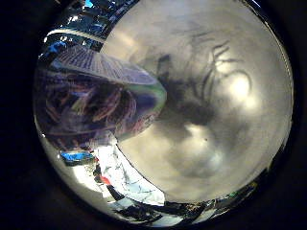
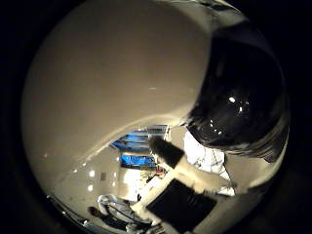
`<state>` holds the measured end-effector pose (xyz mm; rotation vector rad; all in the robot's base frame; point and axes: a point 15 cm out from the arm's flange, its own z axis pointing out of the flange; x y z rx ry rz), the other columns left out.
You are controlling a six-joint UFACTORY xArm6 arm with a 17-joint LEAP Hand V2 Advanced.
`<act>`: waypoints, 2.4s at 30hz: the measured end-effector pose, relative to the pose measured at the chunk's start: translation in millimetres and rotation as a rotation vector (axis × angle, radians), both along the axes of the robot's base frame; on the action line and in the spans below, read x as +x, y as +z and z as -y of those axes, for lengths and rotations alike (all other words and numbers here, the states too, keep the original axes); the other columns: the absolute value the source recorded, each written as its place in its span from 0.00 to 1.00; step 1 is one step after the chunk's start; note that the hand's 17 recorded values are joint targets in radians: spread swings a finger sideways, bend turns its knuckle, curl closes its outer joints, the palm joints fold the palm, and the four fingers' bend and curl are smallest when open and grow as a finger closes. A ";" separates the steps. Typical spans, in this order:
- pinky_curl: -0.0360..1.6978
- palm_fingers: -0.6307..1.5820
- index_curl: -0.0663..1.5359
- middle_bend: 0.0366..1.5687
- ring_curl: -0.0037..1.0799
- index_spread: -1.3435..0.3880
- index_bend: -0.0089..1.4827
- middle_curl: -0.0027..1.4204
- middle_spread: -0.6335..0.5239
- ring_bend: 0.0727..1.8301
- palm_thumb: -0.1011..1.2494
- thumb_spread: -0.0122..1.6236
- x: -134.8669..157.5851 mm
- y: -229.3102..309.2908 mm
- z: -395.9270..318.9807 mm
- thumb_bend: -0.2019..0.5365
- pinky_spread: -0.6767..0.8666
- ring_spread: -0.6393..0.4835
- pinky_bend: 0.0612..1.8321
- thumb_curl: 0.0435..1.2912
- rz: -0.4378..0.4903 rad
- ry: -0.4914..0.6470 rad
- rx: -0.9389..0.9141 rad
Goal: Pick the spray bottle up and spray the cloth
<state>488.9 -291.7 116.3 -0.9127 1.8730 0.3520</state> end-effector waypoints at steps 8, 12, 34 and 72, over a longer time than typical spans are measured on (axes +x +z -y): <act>0.29 0.85 0.32 0.53 0.47 0.55 0.32 0.45 0.41 0.53 0.57 0.61 16.0 12.1 2.9 0.25 0.22 0.41 0.47 0.22 0.045 -0.046 0.029; 0.36 0.85 0.44 0.67 0.53 0.56 0.52 0.50 0.43 0.61 0.64 0.60 21.8 19.4 8.4 0.25 0.23 0.40 0.57 0.23 0.068 -0.059 0.034; 0.71 0.78 0.55 0.89 0.65 0.66 0.79 0.50 0.47 0.77 0.90 0.47 5.7 93.9 -10.2 0.25 0.33 0.40 0.62 0.52 0.123 0.166 0.032; 0.90 0.79 0.56 0.89 0.72 0.66 0.79 0.49 0.46 0.74 0.84 0.31 -44.2 226.1 -245.4 0.24 0.34 0.39 0.53 0.69 -0.261 0.926 -1.218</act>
